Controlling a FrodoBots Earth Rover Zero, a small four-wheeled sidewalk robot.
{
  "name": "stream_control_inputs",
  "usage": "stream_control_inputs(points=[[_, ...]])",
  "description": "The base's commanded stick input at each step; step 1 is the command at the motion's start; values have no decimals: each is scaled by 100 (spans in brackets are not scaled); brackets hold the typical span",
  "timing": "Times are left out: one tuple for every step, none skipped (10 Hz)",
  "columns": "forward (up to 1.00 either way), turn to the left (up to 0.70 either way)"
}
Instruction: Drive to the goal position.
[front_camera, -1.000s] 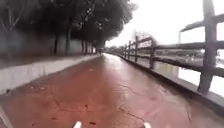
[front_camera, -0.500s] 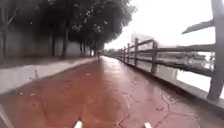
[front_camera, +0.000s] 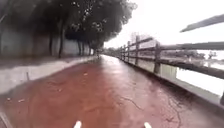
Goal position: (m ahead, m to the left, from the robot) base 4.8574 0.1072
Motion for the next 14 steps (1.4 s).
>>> stream_control_inputs(points=[[50, 0], [50, 0], [50, 0], [50, 0], [50, 0], [50, 0], [50, 16], [50, 50], [50, 50], [50, 10], [50, 0], [50, 0], [50, 0], [50, 0]])
